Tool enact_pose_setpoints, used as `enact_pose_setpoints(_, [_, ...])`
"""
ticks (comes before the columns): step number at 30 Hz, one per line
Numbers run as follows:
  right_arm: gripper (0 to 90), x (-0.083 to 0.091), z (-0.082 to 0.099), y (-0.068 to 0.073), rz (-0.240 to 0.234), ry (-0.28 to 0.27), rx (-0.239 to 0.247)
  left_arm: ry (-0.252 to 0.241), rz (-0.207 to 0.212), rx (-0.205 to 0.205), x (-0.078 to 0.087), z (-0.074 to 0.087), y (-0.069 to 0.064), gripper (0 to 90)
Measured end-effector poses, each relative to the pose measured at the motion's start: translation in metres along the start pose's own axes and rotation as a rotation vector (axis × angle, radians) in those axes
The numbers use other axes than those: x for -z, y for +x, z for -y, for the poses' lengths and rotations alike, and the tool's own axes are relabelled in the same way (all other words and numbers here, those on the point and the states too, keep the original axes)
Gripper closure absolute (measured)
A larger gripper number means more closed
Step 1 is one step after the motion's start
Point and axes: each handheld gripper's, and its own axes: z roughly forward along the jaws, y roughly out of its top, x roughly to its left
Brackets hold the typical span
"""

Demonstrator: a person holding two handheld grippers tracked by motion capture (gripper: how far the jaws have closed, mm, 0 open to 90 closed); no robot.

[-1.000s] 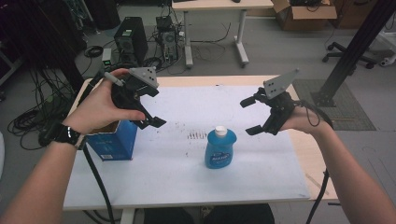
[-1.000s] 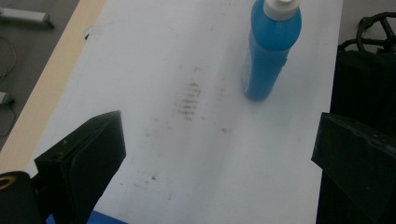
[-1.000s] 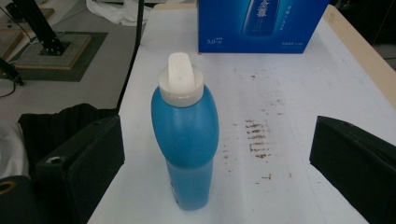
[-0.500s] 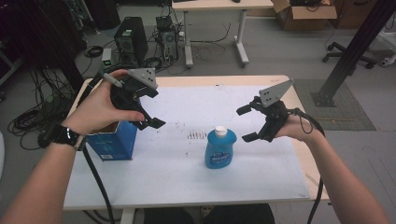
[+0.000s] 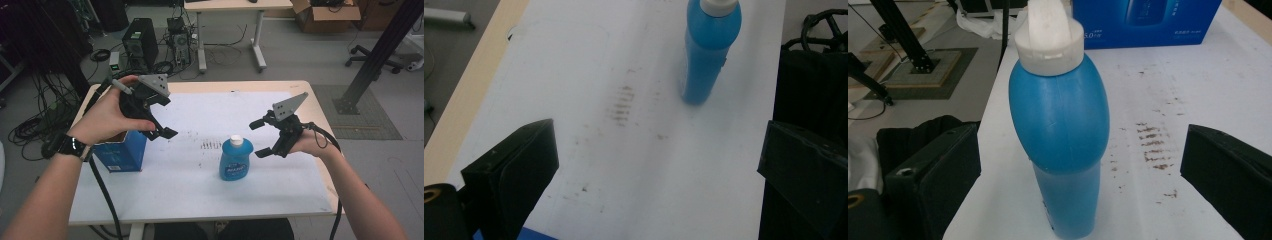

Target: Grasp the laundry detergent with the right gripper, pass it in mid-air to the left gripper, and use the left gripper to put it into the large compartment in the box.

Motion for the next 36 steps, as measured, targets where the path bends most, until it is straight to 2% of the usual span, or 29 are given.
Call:
enact_pose_setpoints(14, [3.0, -0.021, 0.014, 0.0, -0.014, -0.011, -0.027, -0.003, 0.005, -0.001, -0.001, 0.001, 0.0, 3.1])
enact_pose_setpoints(36, [3.2, -0.054, 0.023, 0.0, -0.06, -0.05, -0.051, -0.017, 0.014, -0.011, -0.007, 0.004, -0.001, 3.1])
